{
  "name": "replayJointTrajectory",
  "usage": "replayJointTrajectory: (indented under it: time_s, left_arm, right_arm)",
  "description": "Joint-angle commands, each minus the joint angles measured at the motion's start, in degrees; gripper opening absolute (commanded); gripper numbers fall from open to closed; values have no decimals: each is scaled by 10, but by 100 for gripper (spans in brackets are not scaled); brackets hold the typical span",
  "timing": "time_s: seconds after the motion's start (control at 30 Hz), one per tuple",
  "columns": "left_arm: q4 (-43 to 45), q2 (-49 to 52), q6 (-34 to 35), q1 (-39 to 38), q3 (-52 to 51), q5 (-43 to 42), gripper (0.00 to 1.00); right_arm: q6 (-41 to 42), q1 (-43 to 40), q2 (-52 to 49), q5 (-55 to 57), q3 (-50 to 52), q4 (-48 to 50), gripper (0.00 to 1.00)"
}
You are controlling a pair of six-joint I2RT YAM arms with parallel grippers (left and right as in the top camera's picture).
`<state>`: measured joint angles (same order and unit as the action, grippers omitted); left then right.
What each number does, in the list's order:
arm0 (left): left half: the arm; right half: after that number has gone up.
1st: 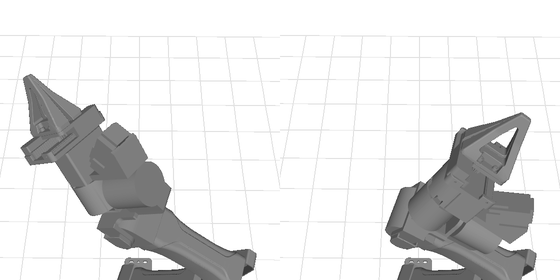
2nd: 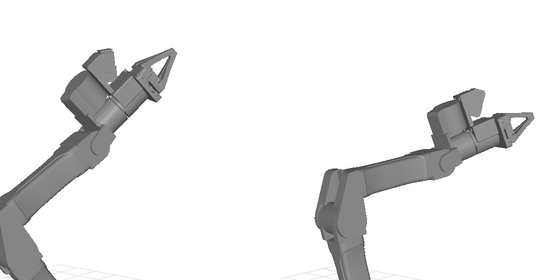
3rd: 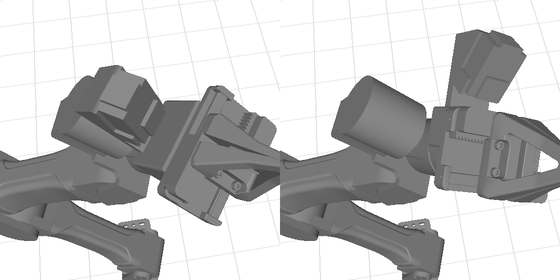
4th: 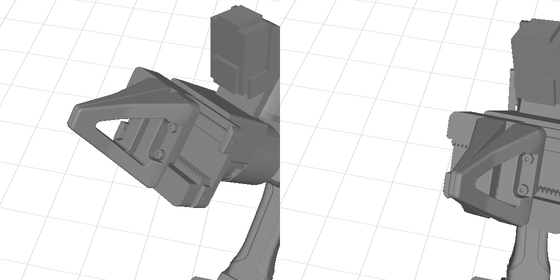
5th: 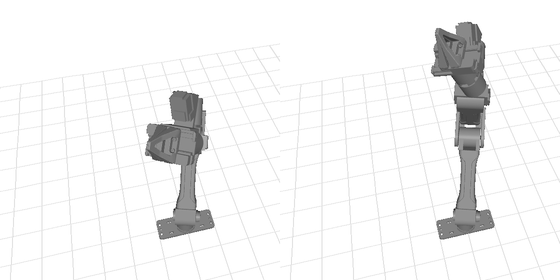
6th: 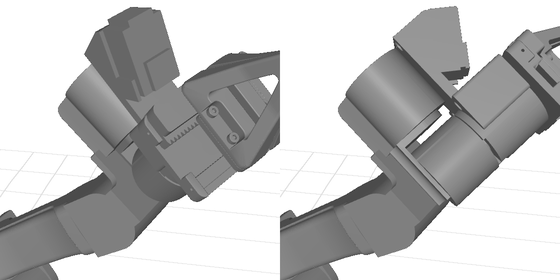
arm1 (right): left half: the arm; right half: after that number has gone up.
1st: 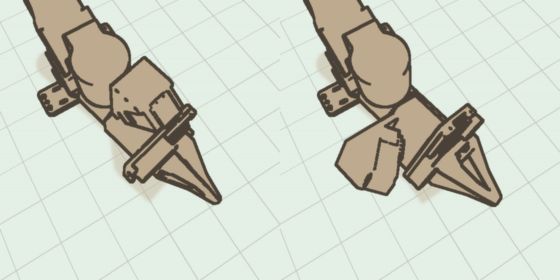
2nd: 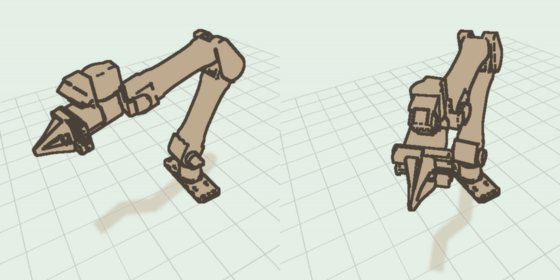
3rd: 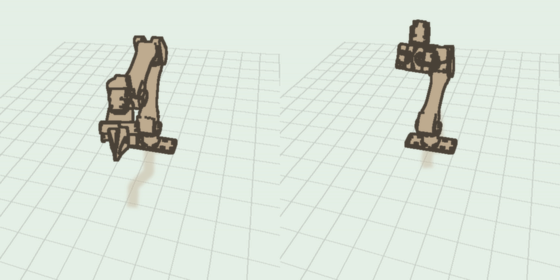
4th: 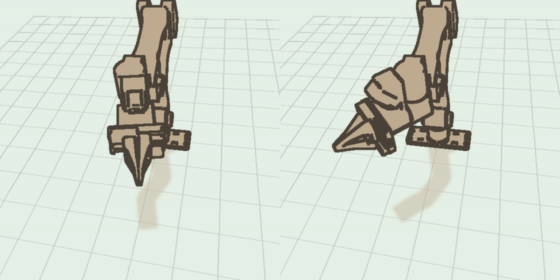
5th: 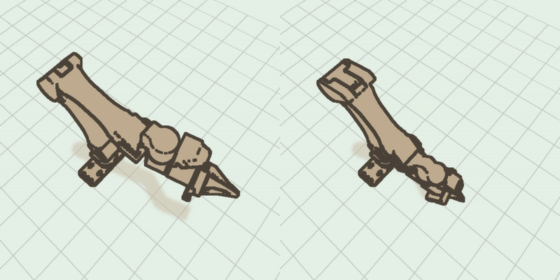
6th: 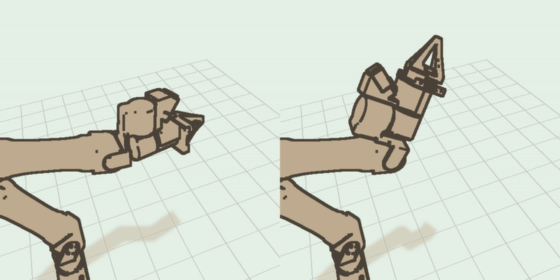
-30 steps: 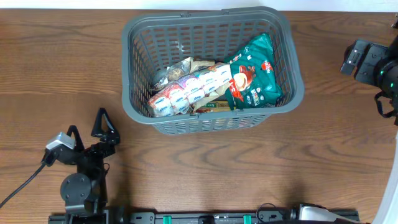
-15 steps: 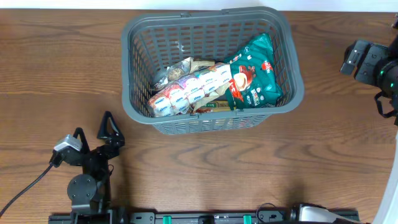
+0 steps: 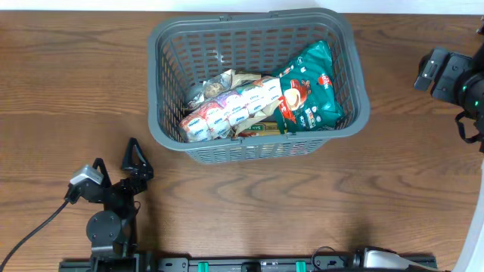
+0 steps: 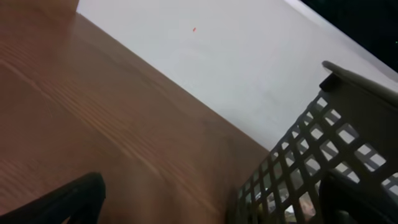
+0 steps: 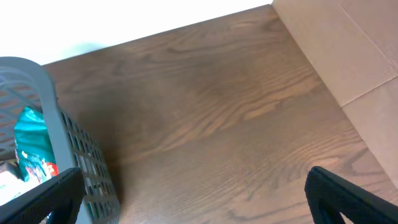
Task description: Pack container
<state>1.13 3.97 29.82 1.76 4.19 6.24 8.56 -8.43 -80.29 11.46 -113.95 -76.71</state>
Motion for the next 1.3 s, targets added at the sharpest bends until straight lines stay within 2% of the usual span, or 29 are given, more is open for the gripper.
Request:
replayJointTrajectory:
  time_s: [0.0,0.53,0.8,1.0,1.27]
  left_arm:
    - [-4,-6,1,-2,-4,4,99]
    - [-10,-24,10,-2,-39,-6,99]
    - [-45,-24,9,-2,-40,-17,99]
    - [-51,-22,-52,-2,-39,-28,99]
    - [-51,-22,-54,-2,-39,-28,99]
  right_arm:
    - [6,-3,-1,7,-7,-1,99]
    - [6,-3,-1,7,-7,-1,99]
    - [6,-3,-1,7,-7,-1,99]
    - [6,-3,-1,7,-7,-1,99]
    - [6,-3,-1,7,-7,-1,99]
